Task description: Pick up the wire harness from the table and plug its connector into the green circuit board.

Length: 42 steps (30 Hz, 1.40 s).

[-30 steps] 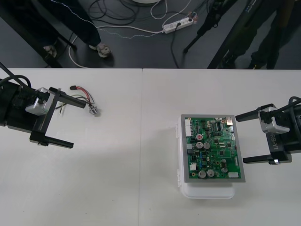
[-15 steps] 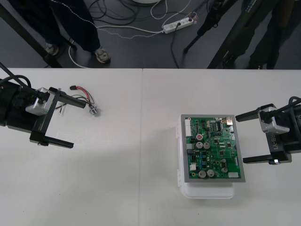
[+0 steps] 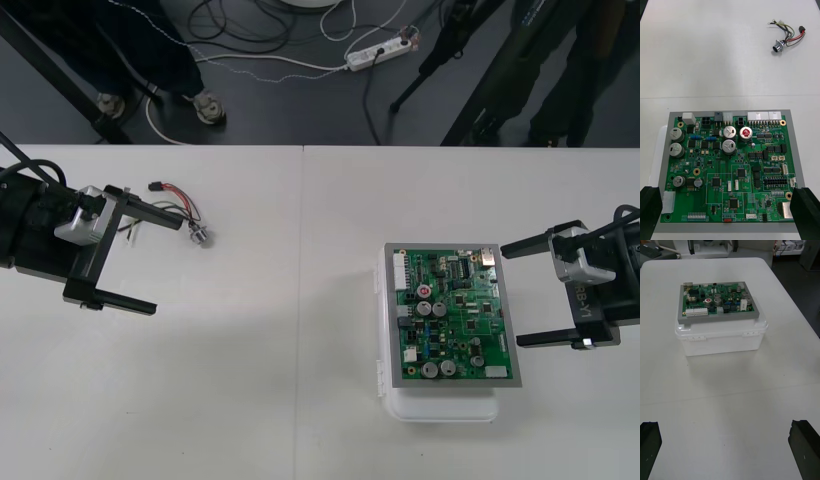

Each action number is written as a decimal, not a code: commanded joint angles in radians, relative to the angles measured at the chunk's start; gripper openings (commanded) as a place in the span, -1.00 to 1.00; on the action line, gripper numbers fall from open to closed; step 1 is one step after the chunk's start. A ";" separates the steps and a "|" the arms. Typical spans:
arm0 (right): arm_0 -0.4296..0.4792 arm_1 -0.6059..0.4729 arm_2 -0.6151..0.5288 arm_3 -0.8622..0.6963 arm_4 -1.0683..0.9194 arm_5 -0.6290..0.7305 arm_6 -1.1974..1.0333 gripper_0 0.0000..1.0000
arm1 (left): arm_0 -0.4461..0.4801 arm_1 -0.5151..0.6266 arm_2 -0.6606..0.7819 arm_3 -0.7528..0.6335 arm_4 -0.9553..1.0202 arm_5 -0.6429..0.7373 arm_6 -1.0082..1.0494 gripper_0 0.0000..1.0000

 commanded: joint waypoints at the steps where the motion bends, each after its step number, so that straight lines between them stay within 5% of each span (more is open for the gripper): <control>1: 0.013 0.007 0.009 -0.007 0.001 -0.005 0.010 1.00 | 0.004 -0.011 0.028 -0.026 -0.003 -0.041 0.053 1.00; 34: 0.013 0.007 0.009 -0.007 0.001 -0.005 0.010 1.00 | 0.004 -0.011 0.028 -0.026 -0.003 -0.041 0.053 1.00; 42: 0.013 0.007 0.009 -0.007 0.001 -0.005 0.010 1.00 | 0.072 -0.048 0.002 -0.003 -0.009 -0.049 0.047 1.00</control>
